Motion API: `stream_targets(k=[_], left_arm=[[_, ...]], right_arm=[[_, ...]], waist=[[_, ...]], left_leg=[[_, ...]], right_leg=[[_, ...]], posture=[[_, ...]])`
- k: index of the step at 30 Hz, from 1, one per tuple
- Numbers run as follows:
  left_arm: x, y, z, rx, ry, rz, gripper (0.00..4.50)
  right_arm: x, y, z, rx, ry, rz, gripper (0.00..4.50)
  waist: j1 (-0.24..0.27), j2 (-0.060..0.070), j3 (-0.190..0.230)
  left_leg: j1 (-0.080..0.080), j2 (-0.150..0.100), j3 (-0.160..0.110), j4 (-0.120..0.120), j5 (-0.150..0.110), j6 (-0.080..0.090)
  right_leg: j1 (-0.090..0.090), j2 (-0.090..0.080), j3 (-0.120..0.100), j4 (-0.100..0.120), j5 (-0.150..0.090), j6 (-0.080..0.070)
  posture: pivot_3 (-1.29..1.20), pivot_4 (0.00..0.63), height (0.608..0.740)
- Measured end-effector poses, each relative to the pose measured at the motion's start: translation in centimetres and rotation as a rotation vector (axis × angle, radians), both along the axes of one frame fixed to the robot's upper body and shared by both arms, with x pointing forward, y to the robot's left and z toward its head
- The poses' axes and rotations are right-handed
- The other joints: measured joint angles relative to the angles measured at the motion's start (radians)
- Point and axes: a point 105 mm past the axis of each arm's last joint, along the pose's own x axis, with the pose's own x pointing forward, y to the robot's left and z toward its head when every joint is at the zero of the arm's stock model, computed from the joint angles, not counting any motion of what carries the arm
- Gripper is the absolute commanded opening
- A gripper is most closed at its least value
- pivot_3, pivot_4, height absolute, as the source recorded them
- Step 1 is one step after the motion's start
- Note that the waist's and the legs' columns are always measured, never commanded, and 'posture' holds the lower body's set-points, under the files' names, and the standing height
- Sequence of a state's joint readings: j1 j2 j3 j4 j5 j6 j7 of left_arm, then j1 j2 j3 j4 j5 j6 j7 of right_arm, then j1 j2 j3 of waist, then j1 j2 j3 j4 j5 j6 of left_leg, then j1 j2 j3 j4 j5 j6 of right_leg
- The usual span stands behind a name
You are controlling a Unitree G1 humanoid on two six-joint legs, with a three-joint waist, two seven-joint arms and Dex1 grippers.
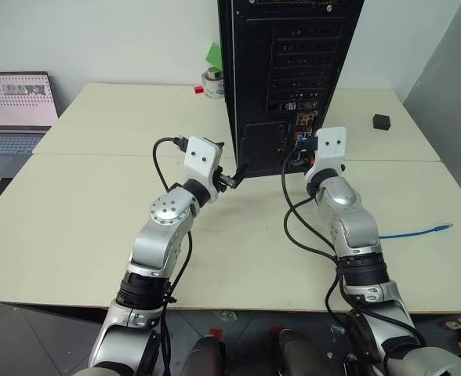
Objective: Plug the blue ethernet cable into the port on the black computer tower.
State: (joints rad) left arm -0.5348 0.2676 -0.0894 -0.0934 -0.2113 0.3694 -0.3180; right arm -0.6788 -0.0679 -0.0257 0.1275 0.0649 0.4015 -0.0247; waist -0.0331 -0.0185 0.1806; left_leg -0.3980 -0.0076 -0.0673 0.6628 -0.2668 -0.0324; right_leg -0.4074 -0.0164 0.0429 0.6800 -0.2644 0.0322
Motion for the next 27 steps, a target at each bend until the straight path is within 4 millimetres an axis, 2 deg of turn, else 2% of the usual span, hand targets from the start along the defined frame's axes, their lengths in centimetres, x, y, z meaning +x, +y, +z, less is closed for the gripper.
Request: stream_targets(k=[14,27], left_arm=[[-1.1,-1.2,0.8,0.001,0.003,-0.099,3.96],[-1.3,-1.3,0.6,0.009,0.018,-0.114,3.96]], right_arm=[[0.6,1.8,0.0,0.014,0.007,-0.033,0.0],[1.2,2.6,0.0,0.012,0.001,-0.02,0.0]], waist=[[-0.012,0.0,0.0],[-0.028,0.0,0.0]], left_leg=[[0.0,0.001,0.001,0.0,0.0,0.0],[0.002,0.001,0.002,0.0,0.0,0.0]], right_leg=[[-0.001,0.0,0.001,0.0,0.0,0.0],[-0.001,0.001,0.002,0.001,0.0,0.0]], posture=[[0.0,0.15,0.74],[0.0,0.15,0.74]])
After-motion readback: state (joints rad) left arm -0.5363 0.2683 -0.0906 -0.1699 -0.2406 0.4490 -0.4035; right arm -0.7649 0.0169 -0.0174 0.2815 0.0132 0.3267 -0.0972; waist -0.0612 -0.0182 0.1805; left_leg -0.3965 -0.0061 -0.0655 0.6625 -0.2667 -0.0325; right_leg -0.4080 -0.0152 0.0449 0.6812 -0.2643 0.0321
